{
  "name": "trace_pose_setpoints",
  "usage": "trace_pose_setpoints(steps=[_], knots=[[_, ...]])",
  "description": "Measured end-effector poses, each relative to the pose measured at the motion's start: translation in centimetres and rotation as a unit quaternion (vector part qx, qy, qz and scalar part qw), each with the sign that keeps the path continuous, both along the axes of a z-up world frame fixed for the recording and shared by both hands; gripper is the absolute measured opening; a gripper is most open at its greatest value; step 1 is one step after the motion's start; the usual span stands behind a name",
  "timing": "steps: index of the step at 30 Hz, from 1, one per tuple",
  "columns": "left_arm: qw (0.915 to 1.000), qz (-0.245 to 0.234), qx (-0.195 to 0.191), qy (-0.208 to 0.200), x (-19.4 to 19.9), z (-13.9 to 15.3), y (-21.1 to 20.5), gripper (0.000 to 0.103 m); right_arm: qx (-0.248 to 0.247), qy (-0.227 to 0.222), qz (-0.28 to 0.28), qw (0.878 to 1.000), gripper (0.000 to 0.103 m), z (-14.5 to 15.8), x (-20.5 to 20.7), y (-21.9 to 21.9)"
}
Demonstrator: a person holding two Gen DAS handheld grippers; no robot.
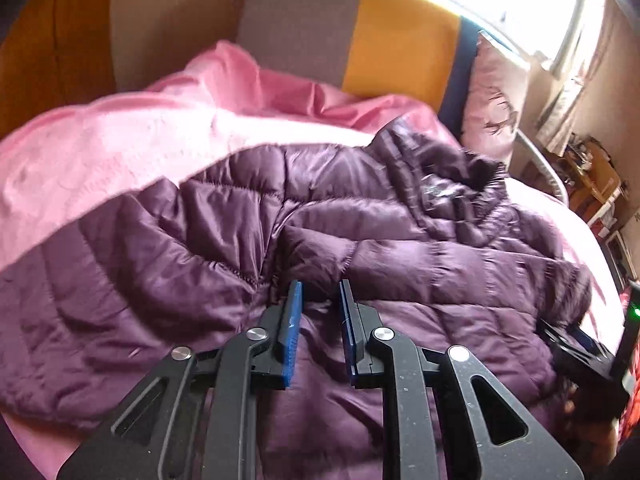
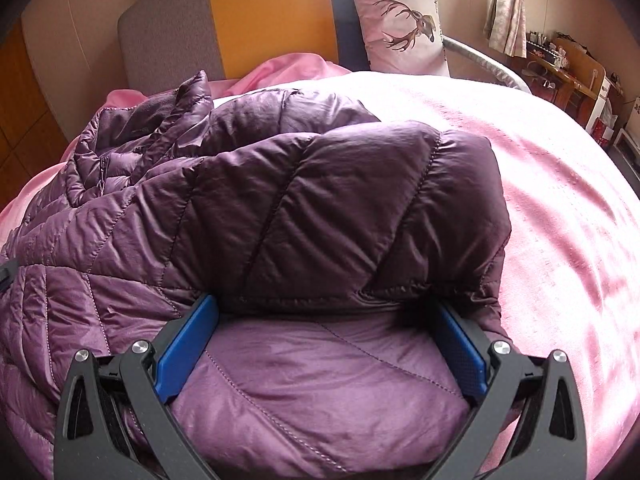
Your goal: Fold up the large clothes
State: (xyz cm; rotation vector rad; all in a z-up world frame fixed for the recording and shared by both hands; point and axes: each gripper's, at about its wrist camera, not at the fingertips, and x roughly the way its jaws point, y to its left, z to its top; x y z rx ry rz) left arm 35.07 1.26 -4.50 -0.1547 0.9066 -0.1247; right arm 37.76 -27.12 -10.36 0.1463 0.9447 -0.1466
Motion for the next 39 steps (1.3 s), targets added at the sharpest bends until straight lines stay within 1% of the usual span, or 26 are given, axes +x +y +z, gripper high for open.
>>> trace_pose_setpoints(steps=[2, 4, 7, 11, 13, 14, 15, 16, 17, 21, 23, 24, 27, 30, 32, 33, 34, 36, 37, 38, 39], knots=[[0.9999, 0.002, 0.007, 0.009, 0.5, -1.5, 0.1, 0.018, -0.001, 0.000, 0.000, 1.000, 0.101, 0.0, 0.0, 0.0], [0.9999, 0.002, 0.013, -0.001, 0.4, -2.1, 0.0, 0.018, -0.003, -0.001, 0.001, 1.000, 0.101, 0.2, 0.0, 0.1], [0.9997, 0.004, 0.022, -0.014, 0.0, -2.4, -0.2, 0.018, -0.009, 0.001, 0.001, 1.000, 0.101, 0.1, 0.1, 0.3], [0.9999, 0.004, 0.011, -0.011, -0.4, -1.8, 0.1, 0.018, -0.014, 0.005, 0.001, 1.000, 0.101, 0.1, 0.2, 0.4], [0.9998, 0.018, -0.009, -0.008, -1.4, -1.2, 0.9, 0.018, -0.013, 0.006, 0.001, 1.000, 0.101, 0.2, 0.3, 0.4], [0.9994, 0.029, -0.018, -0.008, -2.1, -0.9, 1.6, 0.031, -0.014, 0.006, 0.000, 1.000, 0.101, 0.2, 0.3, 0.4], [0.9989, 0.036, -0.026, -0.010, -2.6, -0.8, 2.1, 0.036, -0.014, 0.007, 0.000, 1.000, 0.101, 0.2, 0.4, 0.4], [0.9979, 0.041, -0.048, -0.014, -3.5, -0.6, 3.0, 0.038, -0.014, 0.008, 0.001, 1.000, 0.101, 0.3, 0.4, 0.5], [0.9970, 0.048, -0.058, -0.016, -4.4, -0.4, 3.7, 0.038, -0.014, 0.008, 0.000, 1.000, 0.101, 0.3, 0.4, 0.5], [0.9931, 0.085, -0.074, -0.032, -8.1, 0.3, 6.6, 0.038, -0.014, 0.008, 0.000, 1.000, 0.101, 0.3, 0.4, 0.5], [0.9890, 0.114, -0.088, -0.032, -9.9, 0.3, 9.0, 0.038, -0.014, 0.007, 0.000, 1.000, 0.101, 0.3, 0.4, 0.5], [0.9856, 0.129, -0.105, -0.031, -11.0, 0.1, 10.7, 0.038, -0.015, 0.007, 0.000, 1.000, 0.101, 0.4, 0.4, 0.5], [0.9765, 0.176, -0.122, -0.020, -13.0, -0.5, 14.7, 0.038, -0.017, 0.005, -0.001, 1.000, 0.101, 0.4, 0.4, 0.7], [0.9581, 0.241, -0.154, -0.011, -15.3, -1.4, 20.5, 0.038, -0.018, 0.004, -0.001, 1.000, 0.101, 0.5, 0.4, 0.7], [0.9369, 0.296, -0.186, -0.007, -16.8, -2.2, 25.3, 0.038, -0.019, 0.004, -0.002, 1.000, 0.101, 0.5, 0.4, 0.8], [0.9282, 0.315, -0.198, -0.008, -17.3, -2.4, 26.8, 0.038, -0.019, 0.004, -0.002, 1.000, 0.101, 0.5, 0.4, 0.8], [0.9141, 0.344, -0.215, -0.011, -18.2, -2.6, 29.0, 0.038, -0.019, 0.004, -0.002, 1.000, 0.101, 0.5, 0.3, 0.8], [0.8937, 0.377, -0.242, -0.017, -19.1, -2.9, 32.0, 0.038, -0.019, 0.004, -0.002, 1.000, 0.101, 0.5, 0.3, 0.8], [0.8797, 0.399, -0.259, -0.019, -19.6, -3.2, 33.7, 0.038, -0.020, 0.004, -0.002, 1.000, 0.101, 0.5, 0.3, 0.8], [0.8682, 0.411, -0.278, -0.021, -20.0, -3.6, 35.0, 0.038, -0.019, 0.004, -0.002, 1.000, 0.101, 0.5, 0.3, 0.8], [0.8610, 0.417, -0.291, -0.022, -20.1, -3.9, 35.8, 0.038, -0.019, 0.004, -0.002, 1.000, 0.101, 0.5, 0.3, 0.8]])
